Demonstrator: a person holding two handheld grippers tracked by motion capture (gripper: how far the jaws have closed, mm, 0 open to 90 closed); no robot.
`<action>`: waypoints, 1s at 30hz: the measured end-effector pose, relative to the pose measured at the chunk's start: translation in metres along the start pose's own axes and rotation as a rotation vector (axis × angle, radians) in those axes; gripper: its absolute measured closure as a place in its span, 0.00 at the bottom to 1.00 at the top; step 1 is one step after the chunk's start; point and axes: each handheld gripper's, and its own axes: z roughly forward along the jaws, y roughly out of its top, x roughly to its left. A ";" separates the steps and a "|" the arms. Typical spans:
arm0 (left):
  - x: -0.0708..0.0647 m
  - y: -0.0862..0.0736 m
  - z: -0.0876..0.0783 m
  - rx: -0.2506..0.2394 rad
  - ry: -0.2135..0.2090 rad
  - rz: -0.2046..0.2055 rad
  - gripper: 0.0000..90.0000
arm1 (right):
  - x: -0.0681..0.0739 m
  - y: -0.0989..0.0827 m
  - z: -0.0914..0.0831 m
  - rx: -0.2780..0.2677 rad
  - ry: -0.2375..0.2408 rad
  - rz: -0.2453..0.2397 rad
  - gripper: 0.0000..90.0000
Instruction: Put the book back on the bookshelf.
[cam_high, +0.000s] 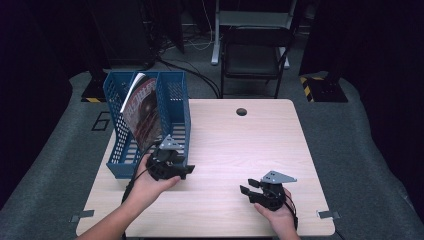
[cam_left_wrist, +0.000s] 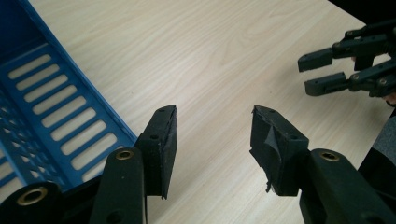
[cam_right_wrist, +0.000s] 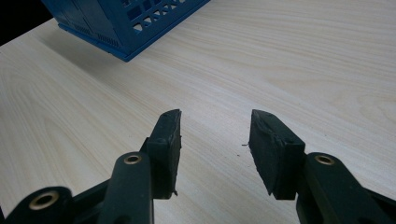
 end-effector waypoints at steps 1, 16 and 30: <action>-0.002 -0.003 0.001 -0.006 -0.003 -0.005 0.57 | 0.000 0.000 0.000 0.001 0.005 0.002 0.59; -0.009 -0.048 0.026 -0.007 -0.035 -0.012 0.57 | 0.001 0.000 0.000 0.001 0.001 -0.003 0.59; -0.014 -0.085 0.046 0.006 -0.045 -0.008 0.57 | 0.003 0.001 0.002 0.002 0.004 -0.002 0.59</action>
